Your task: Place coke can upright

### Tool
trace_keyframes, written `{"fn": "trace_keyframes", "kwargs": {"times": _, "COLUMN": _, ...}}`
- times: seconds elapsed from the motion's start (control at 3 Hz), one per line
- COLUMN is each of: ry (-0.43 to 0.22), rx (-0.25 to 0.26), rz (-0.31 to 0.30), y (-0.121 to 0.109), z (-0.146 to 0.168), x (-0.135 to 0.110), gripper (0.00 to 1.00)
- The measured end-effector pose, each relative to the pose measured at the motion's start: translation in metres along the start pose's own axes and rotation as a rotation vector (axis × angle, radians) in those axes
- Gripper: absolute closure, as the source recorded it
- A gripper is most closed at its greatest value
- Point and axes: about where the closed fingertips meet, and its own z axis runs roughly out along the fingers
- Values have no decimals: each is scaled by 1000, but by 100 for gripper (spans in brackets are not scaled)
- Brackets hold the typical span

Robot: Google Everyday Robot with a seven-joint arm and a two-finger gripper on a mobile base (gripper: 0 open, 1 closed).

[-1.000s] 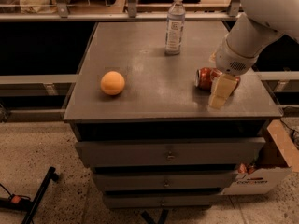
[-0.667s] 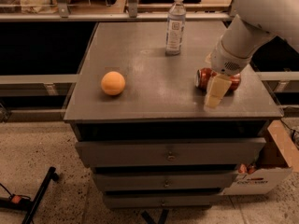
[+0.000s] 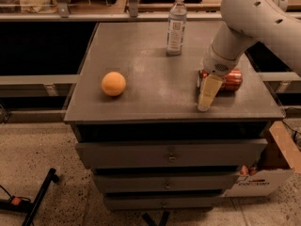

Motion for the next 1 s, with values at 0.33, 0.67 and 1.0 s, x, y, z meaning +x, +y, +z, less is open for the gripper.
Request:
{"fn": "trace_keyframes", "kwargs": {"times": 0.33, "ry": 1, "rx": -3, "rz": 5, "y": -10, "z": 12, "x": -1, "gripper": 16}}
{"fn": "trace_keyframes", "kwargs": {"times": 0.67, "ry": 1, "rx": -3, "rz": 5, "y": -10, "z": 9, "x": -2, "gripper": 39}}
{"fn": "trace_keyframes", "kwargs": {"times": 1.0, "ry": 1, "rx": -3, "rz": 5, "y": -11, "z": 6, "x": -3, "gripper": 62}}
